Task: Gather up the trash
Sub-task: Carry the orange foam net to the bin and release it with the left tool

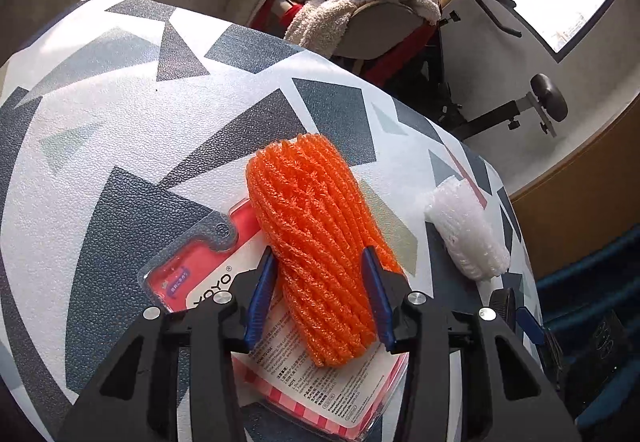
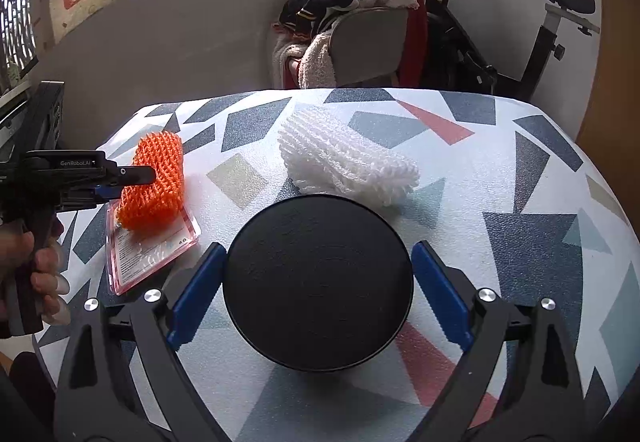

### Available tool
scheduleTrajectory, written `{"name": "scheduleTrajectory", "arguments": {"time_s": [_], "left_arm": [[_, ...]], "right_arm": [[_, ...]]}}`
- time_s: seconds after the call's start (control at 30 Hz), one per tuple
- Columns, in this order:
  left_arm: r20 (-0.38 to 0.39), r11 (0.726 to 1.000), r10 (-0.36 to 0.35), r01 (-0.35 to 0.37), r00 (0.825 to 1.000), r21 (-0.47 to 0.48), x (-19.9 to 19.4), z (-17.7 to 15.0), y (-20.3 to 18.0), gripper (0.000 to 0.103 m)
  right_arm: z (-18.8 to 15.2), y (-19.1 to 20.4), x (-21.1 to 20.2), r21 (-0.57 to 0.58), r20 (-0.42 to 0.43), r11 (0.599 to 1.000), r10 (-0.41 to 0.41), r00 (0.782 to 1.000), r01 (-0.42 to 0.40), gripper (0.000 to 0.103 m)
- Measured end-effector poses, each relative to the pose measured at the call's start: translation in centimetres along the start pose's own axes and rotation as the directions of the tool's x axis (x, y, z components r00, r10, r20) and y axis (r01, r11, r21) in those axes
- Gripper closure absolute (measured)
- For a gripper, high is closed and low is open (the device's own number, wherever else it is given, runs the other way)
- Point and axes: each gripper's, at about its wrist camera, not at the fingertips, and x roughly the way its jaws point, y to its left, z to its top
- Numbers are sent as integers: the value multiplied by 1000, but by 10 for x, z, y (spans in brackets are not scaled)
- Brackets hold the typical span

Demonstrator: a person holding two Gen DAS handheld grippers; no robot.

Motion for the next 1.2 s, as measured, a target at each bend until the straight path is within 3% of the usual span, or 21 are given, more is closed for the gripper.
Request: {"name": "scheduleTrajectory", "arguments": {"time_s": [0.1,0.27,0.33,0.5,0.63,0.83,1.03,1.2], "left_arm": [[63,999,-42,41,997,10,-18,-10,7,83],[91,965,-126,101,988,242,-68,-39,-11,83],[92,953,-143,112,985,283,-86,-53,-12,83],[106,962,-152,123,983,242,-127,-96,8,83],[76,969,-126,106,989,224,-156,-128,25,83],[69,941,-131,102,989,322,-198,-169,29,83],[24,934,-156,140,987,329,-223,-221,31,82],[-15,923,-149,145,989,355,-231,-251,31,82]], "right_arm": [[0,-6,-2,19,8,1000,16,1000,-16,11],[-1,-12,-8,45,43,998,41,998,-43,11],[-2,-9,-11,35,54,998,41,998,-43,11],[-5,14,-16,-73,68,997,-9,998,14,11],[-3,38,-29,-226,89,969,-83,993,101,11],[-17,67,-89,-224,113,974,-15,993,40,11],[-57,90,-147,-103,165,994,52,985,-35,11],[-92,115,-178,-103,157,993,78,984,-62,11]]}}
